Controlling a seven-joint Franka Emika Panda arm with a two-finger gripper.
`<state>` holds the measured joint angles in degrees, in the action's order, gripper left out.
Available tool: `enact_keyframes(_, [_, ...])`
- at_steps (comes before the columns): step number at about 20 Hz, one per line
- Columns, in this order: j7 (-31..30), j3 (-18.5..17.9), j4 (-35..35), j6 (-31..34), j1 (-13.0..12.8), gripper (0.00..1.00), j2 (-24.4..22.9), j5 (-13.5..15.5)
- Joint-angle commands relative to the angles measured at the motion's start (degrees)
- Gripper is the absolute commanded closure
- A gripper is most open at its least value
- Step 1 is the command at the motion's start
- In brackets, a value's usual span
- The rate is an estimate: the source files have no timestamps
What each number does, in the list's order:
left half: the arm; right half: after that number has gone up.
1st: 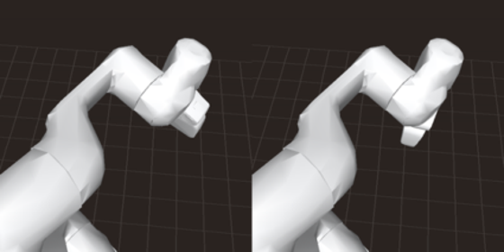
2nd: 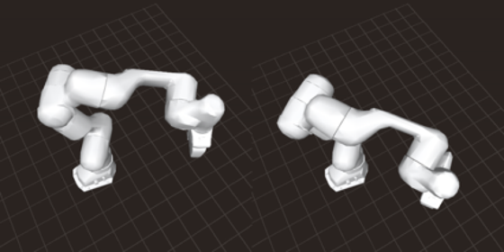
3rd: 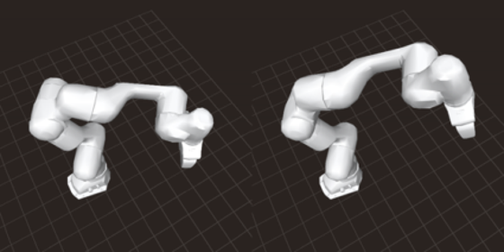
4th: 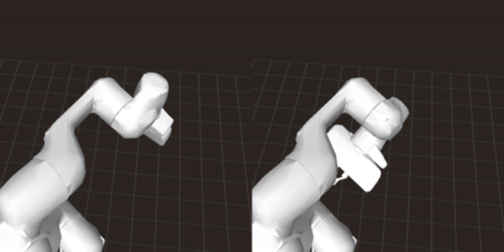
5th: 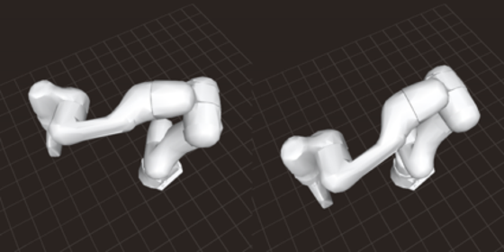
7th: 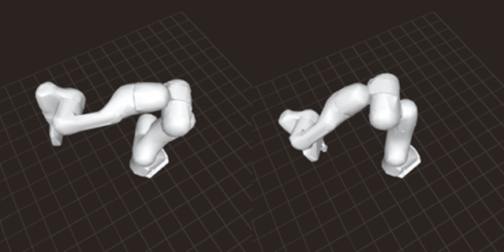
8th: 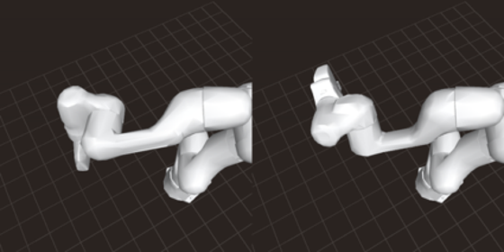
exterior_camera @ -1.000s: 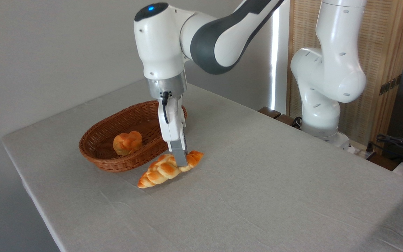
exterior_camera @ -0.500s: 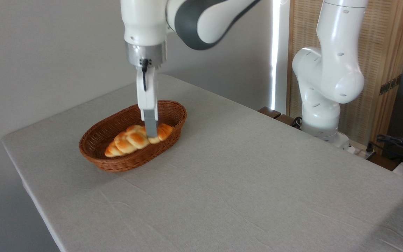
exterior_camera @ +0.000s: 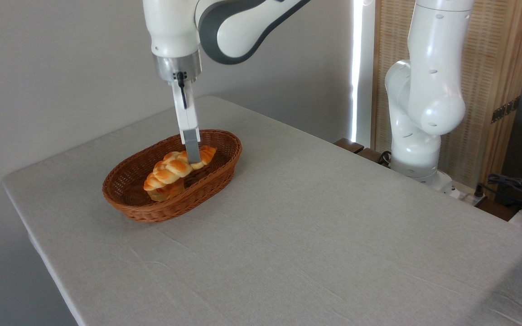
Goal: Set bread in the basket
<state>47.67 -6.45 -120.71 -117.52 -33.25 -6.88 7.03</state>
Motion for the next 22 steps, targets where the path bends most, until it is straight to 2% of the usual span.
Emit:
enact_keyframes(1, [-1.35,-0.85,1.0,0.19,-0.94,0.06,1.87,0.97])
enact_keyframes(2, [-1.61,-0.76,1.0,0.19,-1.02,0.01,2.31,0.97])
enact_keyframes(18, [-5.21,-0.14,2.14,1.41,-1.38,0.0,1.09,1.06])
enact_keyframes(22, [-8.03,-0.67,6.27,7.12,-1.11,0.0,0.91,2.9])
